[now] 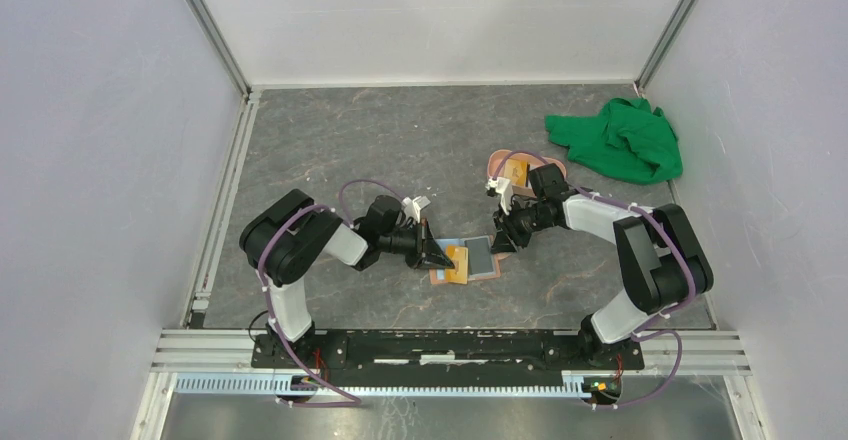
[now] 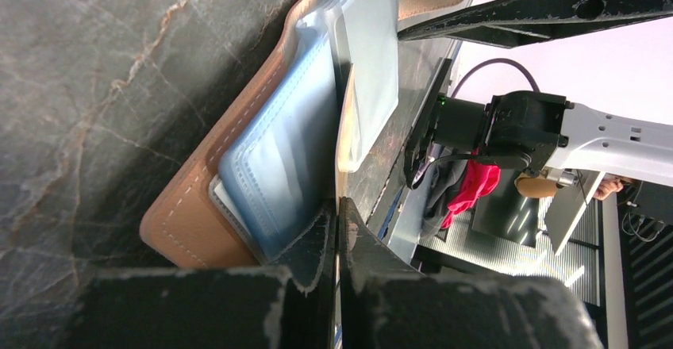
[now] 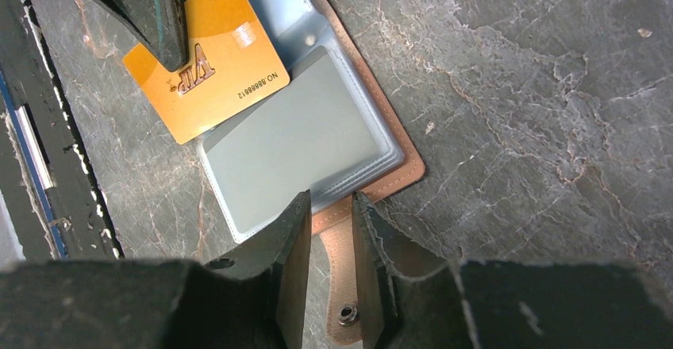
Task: Put the credit cards into the card holder
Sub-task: Insert the credit card into the card holder.
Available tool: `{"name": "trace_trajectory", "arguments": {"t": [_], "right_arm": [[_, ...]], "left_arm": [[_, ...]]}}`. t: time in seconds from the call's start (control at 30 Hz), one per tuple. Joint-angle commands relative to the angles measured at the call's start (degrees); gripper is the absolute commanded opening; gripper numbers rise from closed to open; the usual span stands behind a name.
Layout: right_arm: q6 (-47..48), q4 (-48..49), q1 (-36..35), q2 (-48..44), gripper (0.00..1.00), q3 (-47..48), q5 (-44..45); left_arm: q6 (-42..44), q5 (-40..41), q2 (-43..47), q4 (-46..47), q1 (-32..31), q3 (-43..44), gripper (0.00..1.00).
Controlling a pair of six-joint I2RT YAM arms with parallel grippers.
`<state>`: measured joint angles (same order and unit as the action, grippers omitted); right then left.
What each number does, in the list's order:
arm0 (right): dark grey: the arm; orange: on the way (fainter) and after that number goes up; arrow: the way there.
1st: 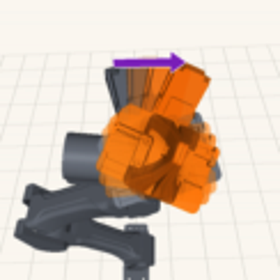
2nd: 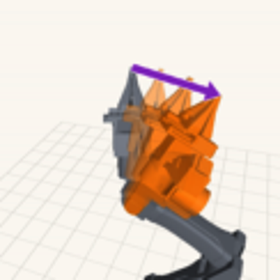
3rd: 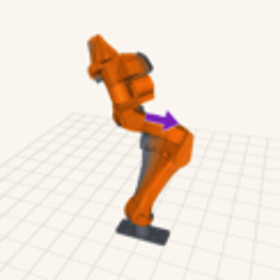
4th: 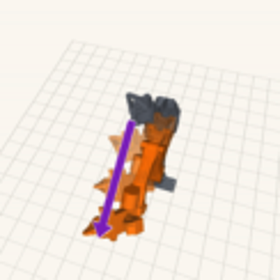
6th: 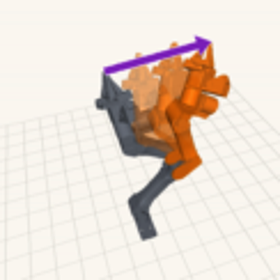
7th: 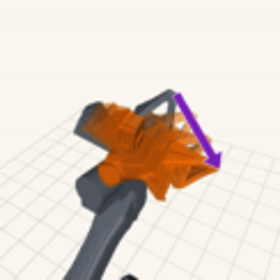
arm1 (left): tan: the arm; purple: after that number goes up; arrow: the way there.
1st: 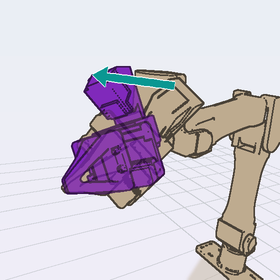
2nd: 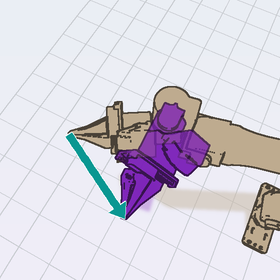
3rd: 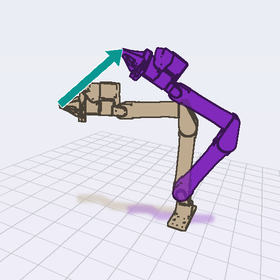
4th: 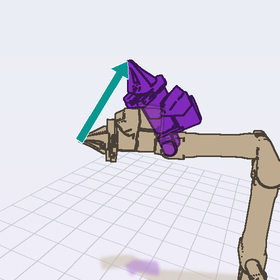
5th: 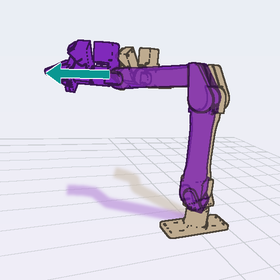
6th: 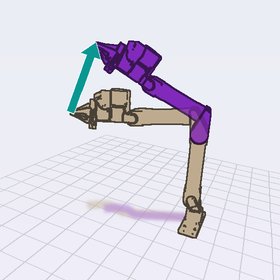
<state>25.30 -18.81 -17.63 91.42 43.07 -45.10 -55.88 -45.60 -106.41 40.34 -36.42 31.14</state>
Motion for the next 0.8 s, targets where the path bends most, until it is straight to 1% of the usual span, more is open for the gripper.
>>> {"name": "trace_trajectory", "arguments": {"t": [0.0, 0.43, 0.77], "right_arm": [[0.0, -0.3, -0.5, 0.4, 0.31, 2.1, 1.0], [0.1, -0.6, -1.0, 0.4, 0.3, 2.4, 1.8], [0.1, -0.7, -1.4, 0.2, 0.29, 2.5, 2.1]], "left_arm": [[-2.1, -0.6, -1.4, -2.3, 0.6, 1.7, 0.02], [-2.1, -1.5, -2.4, -9.2, 1.2, 3.6, 0.02], [-2.0, -1.3, 0.1, -11.2, 1.3, 3.7, 0.02]]}}
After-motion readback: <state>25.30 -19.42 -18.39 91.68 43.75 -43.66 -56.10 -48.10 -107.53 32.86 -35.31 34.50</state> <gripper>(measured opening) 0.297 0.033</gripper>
